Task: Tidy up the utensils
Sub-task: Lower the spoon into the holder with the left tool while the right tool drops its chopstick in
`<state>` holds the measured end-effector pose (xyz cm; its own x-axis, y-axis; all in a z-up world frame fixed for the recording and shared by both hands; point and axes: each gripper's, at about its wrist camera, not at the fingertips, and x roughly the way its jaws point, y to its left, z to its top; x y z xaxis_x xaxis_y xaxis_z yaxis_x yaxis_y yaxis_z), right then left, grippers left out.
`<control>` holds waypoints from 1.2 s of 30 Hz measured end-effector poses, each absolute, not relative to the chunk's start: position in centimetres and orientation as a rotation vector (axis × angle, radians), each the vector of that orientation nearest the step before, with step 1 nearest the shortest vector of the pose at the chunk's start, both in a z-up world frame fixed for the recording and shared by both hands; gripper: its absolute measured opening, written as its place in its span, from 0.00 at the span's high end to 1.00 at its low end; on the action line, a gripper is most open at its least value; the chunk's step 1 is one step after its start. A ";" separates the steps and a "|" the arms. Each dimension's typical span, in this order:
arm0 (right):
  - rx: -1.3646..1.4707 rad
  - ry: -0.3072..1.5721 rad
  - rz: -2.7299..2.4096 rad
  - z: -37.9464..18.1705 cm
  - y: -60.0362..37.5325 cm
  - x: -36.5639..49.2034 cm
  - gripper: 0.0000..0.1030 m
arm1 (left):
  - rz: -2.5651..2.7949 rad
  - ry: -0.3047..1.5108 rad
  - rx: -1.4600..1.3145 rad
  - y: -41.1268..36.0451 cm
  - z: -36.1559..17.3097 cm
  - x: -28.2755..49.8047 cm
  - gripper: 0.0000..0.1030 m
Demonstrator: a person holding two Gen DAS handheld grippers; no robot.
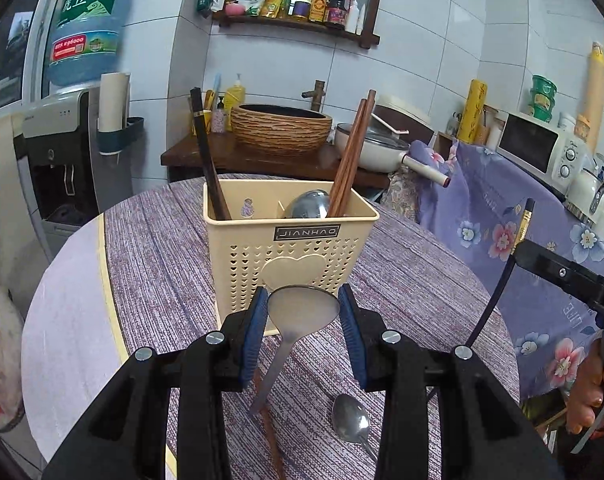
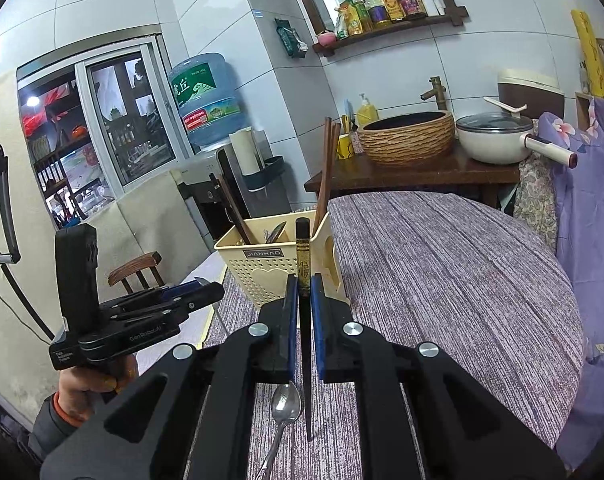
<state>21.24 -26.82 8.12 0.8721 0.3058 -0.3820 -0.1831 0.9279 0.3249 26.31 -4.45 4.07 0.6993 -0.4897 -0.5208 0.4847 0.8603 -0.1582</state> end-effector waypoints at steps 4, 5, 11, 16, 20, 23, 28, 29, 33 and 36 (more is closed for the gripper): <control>0.271 0.434 0.261 8.7 -26.6 21.2 0.92 | -0.542 0.581 -0.024 -3.9 4.3 26.3 0.65; 0.269 0.431 0.261 8.9 -26.6 21.3 0.92 | -0.540 0.580 -0.027 -3.7 4.4 26.2 0.65; 0.266 0.412 0.298 10.8 -26.6 21.9 0.92 | -0.545 0.562 -0.051 -3.1 6.2 26.0 0.65; 0.249 0.367 0.338 14.9 -26.2 23.4 0.92 | -0.557 0.508 -0.092 -2.3 10.5 26.4 0.65; 0.231 0.287 0.330 19.1 -26.0 24.7 0.92 | -0.557 0.424 -0.123 -2.2 15.2 27.2 0.65; 0.204 0.227 0.309 22.4 -25.4 26.0 0.92 | -0.537 0.340 -0.128 -2.8 18.4 28.2 0.65; 0.176 0.184 0.231 24.1 -24.8 29.1 0.92 | -0.509 0.306 -0.154 -4.0 19.2 30.9 0.65; 0.172 0.185 0.220 23.8 -24.7 29.5 0.92 | -0.497 0.314 -0.151 -4.4 18.7 31.4 0.65; 0.190 0.243 0.196 20.9 -24.2 31.6 0.92 | -0.483 0.379 -0.179 -4.7 15.2 33.1 0.65; 0.184 0.285 0.185 18.4 -23.8 32.8 0.92 | -0.481 0.430 -0.199 -4.5 12.6 33.7 0.65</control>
<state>32.77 -23.77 18.39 0.9430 0.2068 -0.2609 -0.1550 0.9663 0.2055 33.65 -4.51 12.58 0.7996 -0.4866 -0.3520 0.4042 0.8695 -0.2838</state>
